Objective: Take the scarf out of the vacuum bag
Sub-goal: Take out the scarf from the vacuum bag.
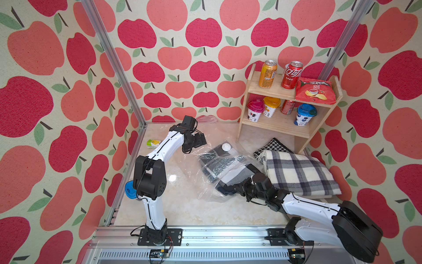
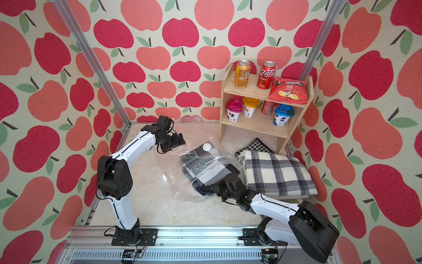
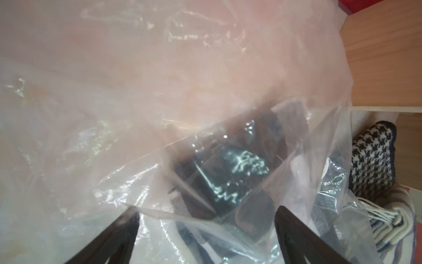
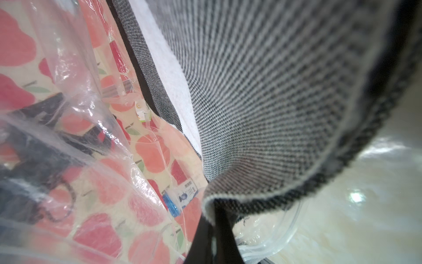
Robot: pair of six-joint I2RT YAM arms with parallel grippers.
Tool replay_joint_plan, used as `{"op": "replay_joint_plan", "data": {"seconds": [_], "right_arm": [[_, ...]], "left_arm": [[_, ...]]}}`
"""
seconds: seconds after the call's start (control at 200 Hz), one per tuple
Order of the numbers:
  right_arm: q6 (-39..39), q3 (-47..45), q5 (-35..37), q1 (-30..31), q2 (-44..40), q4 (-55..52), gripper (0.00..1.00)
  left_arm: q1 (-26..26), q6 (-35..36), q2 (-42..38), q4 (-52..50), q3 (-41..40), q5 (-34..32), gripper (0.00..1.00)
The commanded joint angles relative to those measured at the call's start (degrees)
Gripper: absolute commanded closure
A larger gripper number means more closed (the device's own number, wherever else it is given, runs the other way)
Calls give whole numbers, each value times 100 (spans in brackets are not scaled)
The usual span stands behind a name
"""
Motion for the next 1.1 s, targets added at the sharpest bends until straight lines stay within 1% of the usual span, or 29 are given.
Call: {"op": "replay_joint_plan", "data": {"seconds": [0.0, 0.19, 0.37, 0.5, 0.7, 0.87, 0.975, 1.09], "right_arm": [[-217, -130, -78, -92, -311, -210, 100], [-351, -87, -50, -114, -511, -472, 100], [-711, 320, -234, -114, -276, -764, 100], [-1054, 692, -338, -105, -127, -1107, 100], [-2170, 1558, -428, -130, 65, -2534, 100], [-3150, 2350, -683, -149, 366, -3840, 100], [-3600, 2748, -770, -149, 495, -4500, 100], [-4219, 3277, -646, -277, 490, -5392, 100]], "left_arm": [[83, -553, 416, -971, 346, 7, 3], [321, -799, 943, -659, 298, 170, 3], [406, -711, 1573, -881, 749, 118, 3], [454, -731, 1787, -905, 837, 43, 3], [531, -738, 2021, -937, 874, 10, 2], [521, -761, 2126, -940, 816, -35, 2], [535, -823, 2158, -990, 803, -134, 2], [521, -952, 2218, -1175, 870, -361, 1]]}}
